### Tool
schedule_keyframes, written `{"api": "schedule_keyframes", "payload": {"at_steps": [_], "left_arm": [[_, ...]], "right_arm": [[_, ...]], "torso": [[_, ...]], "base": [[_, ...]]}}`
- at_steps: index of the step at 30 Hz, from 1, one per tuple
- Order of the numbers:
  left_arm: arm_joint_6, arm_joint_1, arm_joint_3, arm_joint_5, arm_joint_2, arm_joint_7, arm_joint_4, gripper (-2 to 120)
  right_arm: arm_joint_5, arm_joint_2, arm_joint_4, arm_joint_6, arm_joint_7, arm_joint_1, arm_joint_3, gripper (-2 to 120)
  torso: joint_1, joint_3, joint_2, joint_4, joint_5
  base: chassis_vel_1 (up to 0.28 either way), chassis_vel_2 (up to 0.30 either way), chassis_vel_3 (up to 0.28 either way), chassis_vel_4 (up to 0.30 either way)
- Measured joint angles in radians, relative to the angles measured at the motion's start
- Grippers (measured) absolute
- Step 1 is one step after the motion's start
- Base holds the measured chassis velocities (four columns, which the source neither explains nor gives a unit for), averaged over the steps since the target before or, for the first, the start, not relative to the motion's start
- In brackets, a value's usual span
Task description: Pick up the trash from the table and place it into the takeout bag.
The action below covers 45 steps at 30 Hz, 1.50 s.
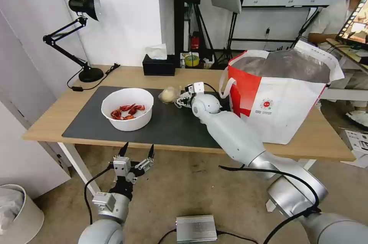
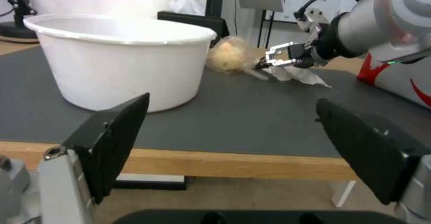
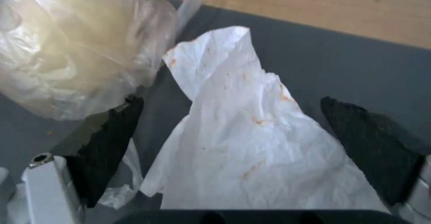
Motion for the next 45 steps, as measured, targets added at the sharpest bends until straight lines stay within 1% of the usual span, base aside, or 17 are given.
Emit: {"api": "schedule_keyframes", "payload": {"at_steps": [2,4,6,9,10,13,14,17,18,21,22,25,26,28,38,44,45], "left_arm": [[-0.001,0.001,0.0,0.0,0.0,0.0,0.0,100],[-0.002,0.004,0.0,0.0,0.0,0.0,-0.002,100],[-0.002,0.005,0.0,0.0,0.0,0.0,-0.004,100],[-0.003,0.006,0.001,0.001,-0.001,0.0,-0.01,100],[-0.003,0.006,0.001,0.001,-0.001,0.0,-0.01,100],[-0.005,0.008,0.001,0.001,-0.001,0.0,-0.014,100],[-0.005,0.008,0.001,0.001,-0.001,0.0,-0.014,100],[-0.007,0.009,0.001,0.002,-0.001,0.0,-0.016,100],[-0.007,0.009,0.001,0.002,-0.001,0.0,-0.016,100],[-0.007,0.006,0.005,0.002,-0.001,0.0,-0.016,100],[-0.007,0.006,0.005,0.002,-0.001,0.0,-0.016,100],[-0.007,0.003,0.011,0.003,-0.002,0.0,-0.016,100],[-0.007,0.003,0.011,0.003,-0.002,0.0,-0.016,100],[-0.007,0.003,0.013,0.005,-0.002,0.0,-0.014,100],[-0.007,0.001,0.014,0.006,-0.002,-0.001,-0.014,100],[-0.007,0.002,0.014,0.006,-0.004,-0.003,-0.017,100],[-0.007,0.002,0.014,0.006,-0.005,-0.003,-0.018,100]], "right_arm": [[0.002,0.001,-0.002,-0.003,-0.001,0.0,0.002,99],[0.013,0.003,-0.005,-0.01,-0.002,0.001,0.005,90],[0.017,0.004,-0.005,-0.012,-0.002,0.002,0.006,87],[0.031,0.005,-0.001,-0.022,0.007,0.002,0.009,70],[0.031,0.005,-0.001,-0.022,0.007,0.002,0.009,70],[0.044,-0.001,0.01,-0.027,0.023,-0.002,0.009,55],[0.044,-0.001,0.01,-0.027,0.023,-0.002,0.009,55],[0.058,-0.014,0.03,-0.03,0.04,-0.005,0.009,41],[0.058,-0.014,0.03,-0.03,0.04,-0.005,0.009,41],[0.074,-0.029,0.052,-0.032,0.055,-0.008,0.009,26],[0.074,-0.029,0.052,-0.032,0.055,-0.008,0.009,26],[0.088,-0.043,0.076,-0.032,0.067,-0.017,0.01,12],[0.088,-0.043,0.076,-0.032,0.067,-0.017,0.01,12],[0.1,-0.052,0.094,-0.032,0.074,-0.026,0.014,0],[0.155,-0.103,0.213,-0.028,0.091,-0.064,0.035,0],[0.216,-0.168,0.375,-0.031,0.113,-0.114,0.037,0],[0.232,-0.19,0.436,-0.035,0.121,-0.136,0.036,0]], "torso": [[0.0,0.0,0.0,0.0,0.0],[0.0,0.0,0.0,0.0,0.0],[0.0,0.0,0.0,0.0,0.0],[0.0,0.0,0.0,0.0,0.0],[0.0,0.0,0.0,0.0,0.0],[0.0,0.0,0.0,0.0,0.0],[0.0,0.0,0.0,0.0,0.0],[0.0,0.0,0.0,0.0,0.0],[0.0,0.0,0.0,0.0,0.0],[0.0,0.0,0.0,0.0,0.0],[0.0,0.0,0.0,0.0,0.0],[0.0,0.0,0.0,0.0,0.0],[0.0,0.0,0.0,0.0,0.0],[0.0,0.0,0.0,0.0,0.0001],[0.0,0.0,0.0,0.0,0.0001],[0.0,0.0,0.0,0.0,0.0001],[0.0,0.0,0.0,-0.0001,0.0001]], "base": [[0.0,0.0,0.0,0.0],[0.0,0.0,0.0,0.0],[0.0,0.0,0.0,0.0],[0.0,0.0,0.0,0.0],[0.0,0.0,0.0,0.0],[0.0,0.0,0.0,0.0],[0.0,0.0,0.0,0.0],[0.0,0.0,0.0,0.0],[0.0,0.0,0.0,0.0],[0.0,0.0,0.0,0.0],[0.0,0.0,0.0,0.0],[0.0,0.0,0.0,0.0],[0.0,0.0,0.0,0.0],[0.0,0.0,0.0,0.0],[0.0,0.0,0.0,0.0],[0.0,0.0,0.0,0.0],[0.0,0.0,0.0,0.0]]}}
